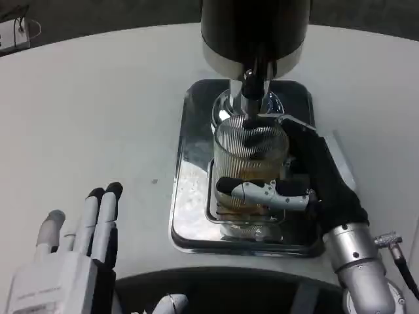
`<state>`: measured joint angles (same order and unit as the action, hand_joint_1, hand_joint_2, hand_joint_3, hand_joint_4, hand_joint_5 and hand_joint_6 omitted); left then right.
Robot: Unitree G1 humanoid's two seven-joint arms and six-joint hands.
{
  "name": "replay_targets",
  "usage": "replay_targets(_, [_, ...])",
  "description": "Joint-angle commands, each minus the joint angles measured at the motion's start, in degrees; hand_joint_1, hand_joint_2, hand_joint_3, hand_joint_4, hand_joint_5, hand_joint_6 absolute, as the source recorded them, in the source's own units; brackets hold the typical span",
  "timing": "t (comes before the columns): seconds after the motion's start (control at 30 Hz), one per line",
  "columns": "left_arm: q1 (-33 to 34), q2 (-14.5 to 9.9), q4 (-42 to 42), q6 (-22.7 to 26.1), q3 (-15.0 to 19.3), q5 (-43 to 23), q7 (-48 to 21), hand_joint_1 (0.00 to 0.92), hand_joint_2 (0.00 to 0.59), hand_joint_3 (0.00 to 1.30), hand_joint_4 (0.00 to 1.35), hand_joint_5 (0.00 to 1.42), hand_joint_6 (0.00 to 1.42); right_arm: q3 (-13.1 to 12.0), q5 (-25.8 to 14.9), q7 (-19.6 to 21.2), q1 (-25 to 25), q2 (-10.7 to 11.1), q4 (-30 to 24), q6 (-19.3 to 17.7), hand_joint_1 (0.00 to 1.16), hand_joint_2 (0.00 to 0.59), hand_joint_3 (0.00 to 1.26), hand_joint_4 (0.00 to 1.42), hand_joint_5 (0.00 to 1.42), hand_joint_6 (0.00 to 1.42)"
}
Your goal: Grasp the cup under the faucet to collect the drink, then remove the cup.
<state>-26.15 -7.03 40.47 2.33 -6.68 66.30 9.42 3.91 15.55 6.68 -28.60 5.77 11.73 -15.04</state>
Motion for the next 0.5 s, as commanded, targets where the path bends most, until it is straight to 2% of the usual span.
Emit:
replay_targets(0.03, [-0.1,0.1,0.3,0.1,0.1,0.5,-0.3,0.0,0.16,0.0,0.0,0.15,0.01,-0.3,-1.9,-0.6,0.9,-1.0,-3.9,0.4,1.11,0.137,0.91,1.16,1.31,1.42])
replay_targets(0.27, [0.3,0.0,0.2,0.0,-0.1,0.8,-0.4,0.0,0.159,0.0,0.0,0.15,0.01,0.4,-1.5,-2.1,3.9,-0.7,-8.2,1.0,1.11,0.113,0.91,1.15,1.29,1.42])
replay_targets(0.5, [0.3,0.0,0.4,-0.1,-0.1,0.8,-0.4,0.0,0.154,0.0,0.0,0.15,0.01,1.3,-0.4,-3.1,6.5,0.0,-9.9,1.4,1.11,0.096,0.91,1.14,1.28,1.42])
